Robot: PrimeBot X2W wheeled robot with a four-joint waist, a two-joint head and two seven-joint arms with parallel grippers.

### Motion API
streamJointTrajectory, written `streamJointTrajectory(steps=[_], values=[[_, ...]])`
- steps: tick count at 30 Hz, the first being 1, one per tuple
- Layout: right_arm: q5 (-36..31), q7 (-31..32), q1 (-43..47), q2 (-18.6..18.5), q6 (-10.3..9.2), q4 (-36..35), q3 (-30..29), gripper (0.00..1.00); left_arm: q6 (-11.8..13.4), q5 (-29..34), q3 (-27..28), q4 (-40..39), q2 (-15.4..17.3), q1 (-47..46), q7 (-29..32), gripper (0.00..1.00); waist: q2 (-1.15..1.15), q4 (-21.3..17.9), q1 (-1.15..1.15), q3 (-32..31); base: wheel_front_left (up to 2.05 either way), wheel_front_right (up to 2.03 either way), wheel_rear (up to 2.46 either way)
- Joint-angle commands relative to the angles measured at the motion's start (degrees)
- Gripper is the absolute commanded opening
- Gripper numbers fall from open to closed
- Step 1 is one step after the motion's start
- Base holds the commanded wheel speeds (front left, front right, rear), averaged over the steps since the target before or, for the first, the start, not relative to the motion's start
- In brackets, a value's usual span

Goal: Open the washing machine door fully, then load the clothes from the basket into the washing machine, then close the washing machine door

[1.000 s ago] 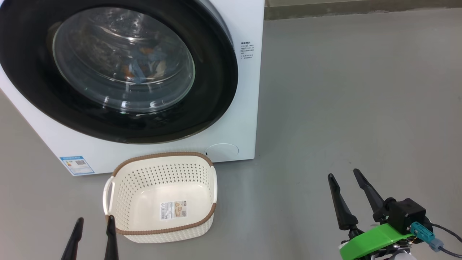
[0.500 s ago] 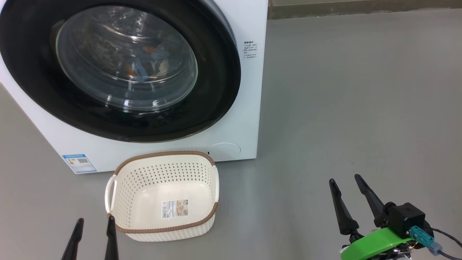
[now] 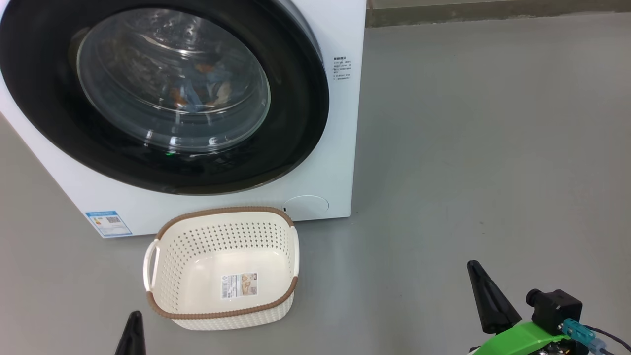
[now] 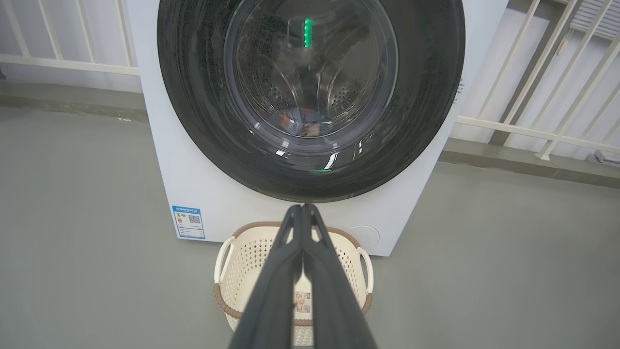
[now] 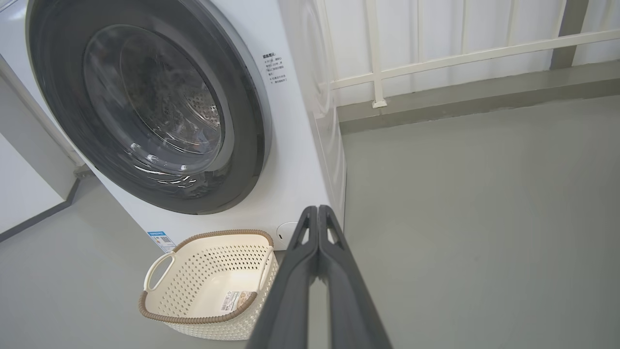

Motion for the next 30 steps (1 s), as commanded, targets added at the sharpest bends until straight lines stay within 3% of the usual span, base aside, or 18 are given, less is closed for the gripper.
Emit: streamJointTrajectory(steps=[1, 30], values=[[2.34, 0.38, -1.32, -0.02, -0.01, -1.38, -0.37, 0.0, -0.18, -2.05, 0.5, -0.92, 0.57, -1.28, 0.33, 0.0, 0.0, -0.03, -0.01, 0.07, 0.0, 0.0, 0.0], [21.12, 5.31, -2.11, 0.04, -0.05, -1.08, -2.25, 0.0, -0.73, -21.29, 1.64, 1.43, 0.87, -4.67, 5.19, 0.0, 0.0, -0.3, -0.04, 0.09, 0.0, 0.0, 0.0]])
